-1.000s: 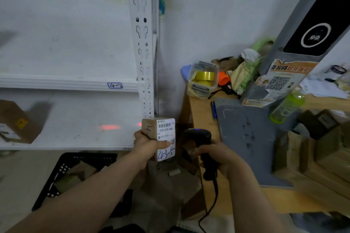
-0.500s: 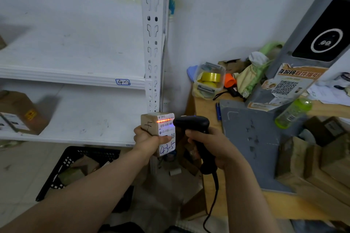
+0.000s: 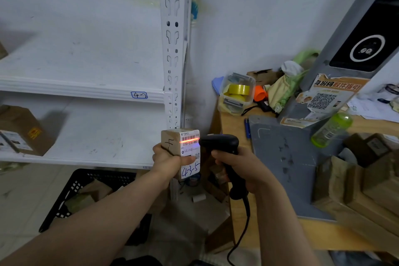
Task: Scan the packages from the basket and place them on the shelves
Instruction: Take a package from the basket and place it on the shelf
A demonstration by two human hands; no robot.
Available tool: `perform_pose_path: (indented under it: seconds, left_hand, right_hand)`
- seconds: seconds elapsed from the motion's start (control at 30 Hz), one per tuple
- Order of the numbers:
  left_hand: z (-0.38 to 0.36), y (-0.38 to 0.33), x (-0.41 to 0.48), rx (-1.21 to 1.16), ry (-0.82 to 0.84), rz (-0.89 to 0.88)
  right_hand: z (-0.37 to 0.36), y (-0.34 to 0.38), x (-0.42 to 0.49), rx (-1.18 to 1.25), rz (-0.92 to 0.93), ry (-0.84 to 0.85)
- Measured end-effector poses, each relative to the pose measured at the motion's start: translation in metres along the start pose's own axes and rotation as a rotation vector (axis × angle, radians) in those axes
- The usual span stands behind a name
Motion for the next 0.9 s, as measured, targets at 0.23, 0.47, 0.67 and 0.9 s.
perform_pose_path:
  seconds: [0.23,0.47,0.67,0.9]
  left_hand:
    - [-0.005,-0.006,-0.009,-0.077,0.075,0.013]
    - [-0.035,0.002,-0.031,-0.017,0.209,0.031]
    - [-0.042,0.009,-0.032,0.015,0.23,0.049]
    - [-0.048,0.007,-0.034,0.008,0.252,0.059]
  right_hand:
    - [0.049,-0.06,0.038,-0.2,-0.223,-0.208]
    - [0.085,-0.136,0.057,-0.476,-0.329,-0.413]
    - [0.095,-0.174,0.057,-0.648,-0.387,-0.439]
    - [0.106,-0.173,0.052,-0.594,-0.388,-0.522]
Point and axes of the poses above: each hand's wrist, its own x-axis towards the middle knuckle, its own z-axis out of the back of the hand, y = z × x, the point moved 9 cm from there along x, towards the middle knuckle, and after that the axes turned 2 degrees about -x, right-handed, at the moved point
